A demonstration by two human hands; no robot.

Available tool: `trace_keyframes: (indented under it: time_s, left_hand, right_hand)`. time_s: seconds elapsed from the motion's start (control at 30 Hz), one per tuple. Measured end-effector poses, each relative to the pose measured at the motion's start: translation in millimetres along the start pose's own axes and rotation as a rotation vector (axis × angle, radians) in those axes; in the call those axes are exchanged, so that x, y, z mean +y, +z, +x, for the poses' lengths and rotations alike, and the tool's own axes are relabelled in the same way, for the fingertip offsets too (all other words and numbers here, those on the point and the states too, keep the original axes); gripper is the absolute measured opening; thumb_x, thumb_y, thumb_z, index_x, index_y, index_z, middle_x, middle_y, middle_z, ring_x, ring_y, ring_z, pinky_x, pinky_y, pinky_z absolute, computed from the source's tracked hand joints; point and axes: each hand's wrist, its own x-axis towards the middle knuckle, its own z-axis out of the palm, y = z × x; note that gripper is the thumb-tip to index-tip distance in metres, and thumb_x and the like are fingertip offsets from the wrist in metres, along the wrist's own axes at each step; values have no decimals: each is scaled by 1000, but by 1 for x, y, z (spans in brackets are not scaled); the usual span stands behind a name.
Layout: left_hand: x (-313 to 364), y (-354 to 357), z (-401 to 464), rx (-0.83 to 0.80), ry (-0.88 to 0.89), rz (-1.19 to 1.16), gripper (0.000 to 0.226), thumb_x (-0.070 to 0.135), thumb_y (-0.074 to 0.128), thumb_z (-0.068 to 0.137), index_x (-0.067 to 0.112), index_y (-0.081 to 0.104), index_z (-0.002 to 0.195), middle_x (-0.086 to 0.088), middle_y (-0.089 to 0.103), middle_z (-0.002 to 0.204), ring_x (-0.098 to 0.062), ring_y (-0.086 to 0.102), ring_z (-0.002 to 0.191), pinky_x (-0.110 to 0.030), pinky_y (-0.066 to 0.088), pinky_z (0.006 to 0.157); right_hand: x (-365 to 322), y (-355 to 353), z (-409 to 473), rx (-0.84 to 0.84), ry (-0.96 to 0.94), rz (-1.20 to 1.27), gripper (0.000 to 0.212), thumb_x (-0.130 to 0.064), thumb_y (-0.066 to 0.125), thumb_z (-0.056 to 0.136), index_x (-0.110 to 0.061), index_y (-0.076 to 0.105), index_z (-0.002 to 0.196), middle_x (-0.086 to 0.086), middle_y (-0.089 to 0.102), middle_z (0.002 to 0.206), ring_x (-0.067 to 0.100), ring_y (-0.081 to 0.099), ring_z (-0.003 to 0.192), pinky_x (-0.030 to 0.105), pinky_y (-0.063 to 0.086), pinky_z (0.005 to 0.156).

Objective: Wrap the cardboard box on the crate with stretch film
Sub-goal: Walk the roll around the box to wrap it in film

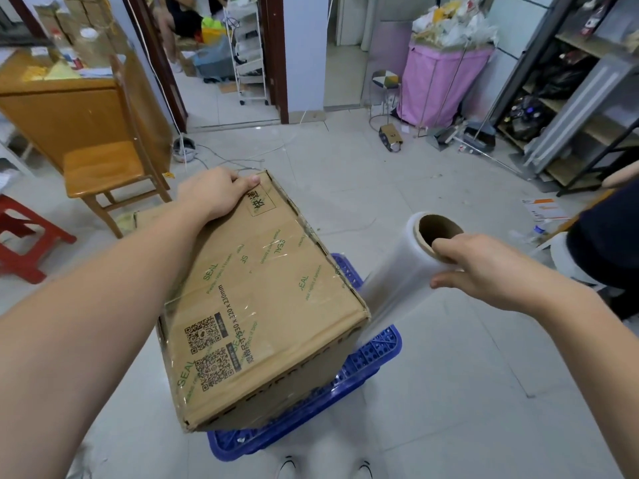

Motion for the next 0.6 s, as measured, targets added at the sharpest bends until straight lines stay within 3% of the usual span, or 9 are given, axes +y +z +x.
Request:
trace_keyframes:
  time_s: [0.07, 0.17, 0.27, 0.33, 0.4, 0.5, 0.6]
  left_hand:
    - [0, 1, -2, 20, -30, -9, 61, 80, 33, 95, 27, 61, 82, -5, 66, 96, -32, 59, 93, -38, 42, 75]
    - [5, 4, -1, 45, -53, 6, 70, 82, 33, 93, 22, 68, 89, -5, 67, 91, -29, 57, 86, -36, 41, 69]
    - [10, 7, 2, 71, -73, 28, 72, 83, 33, 93, 20, 69, 87, -5, 67, 87, -31, 59, 86, -36, 42, 67]
    - [10, 9, 3, 81, -87, 41, 74, 85, 33, 91, 21, 68, 83, -5, 66, 84, -32, 61, 86, -36, 44, 66]
    - [9, 9, 4, 100, -101, 56, 77, 86, 30, 91, 20, 68, 81, -6, 66, 81, -33, 62, 83, -37, 47, 66]
    - [9, 10, 5, 99, -117, 50, 80, 89, 29, 88, 21, 70, 81, -7, 66, 79, -33, 63, 80, -40, 53, 68]
    - [10, 11, 5, 107, -144, 41, 81, 92, 30, 85, 22, 72, 86, -8, 67, 83, -34, 63, 80, -41, 54, 68]
  right_hand:
    - [-1, 3, -3, 7, -30, -26, 45, -42, 71, 85, -23, 33, 72, -4, 47, 74, 16, 48, 70, 41, 46, 65]
    - [-1, 13, -5, -1, -76, -64, 44, -43, 69, 86, -25, 32, 72, -5, 44, 77, 18, 48, 80, 43, 47, 72]
    - [1, 20, -5, 44, -217, -93, 44, -36, 72, 85, -26, 30, 73, -4, 44, 73, 19, 47, 83, 44, 48, 90]
    - [1, 20, -4, 59, -302, -122, 47, -29, 75, 84, -26, 29, 73, -3, 44, 70, 20, 47, 78, 37, 39, 107]
    - [1, 15, -4, 63, -350, -146, 47, -25, 76, 83, -24, 30, 72, -2, 45, 69, 23, 52, 76, 33, 33, 112]
    - [6, 8, -9, 74, -394, -145, 46, -28, 77, 83, -23, 32, 73, -5, 42, 69, 17, 41, 75, 39, 43, 103]
    - [14, 1, -21, 73, -365, -112, 46, -33, 77, 82, -24, 33, 73, -5, 43, 72, 13, 36, 80, 34, 43, 72]
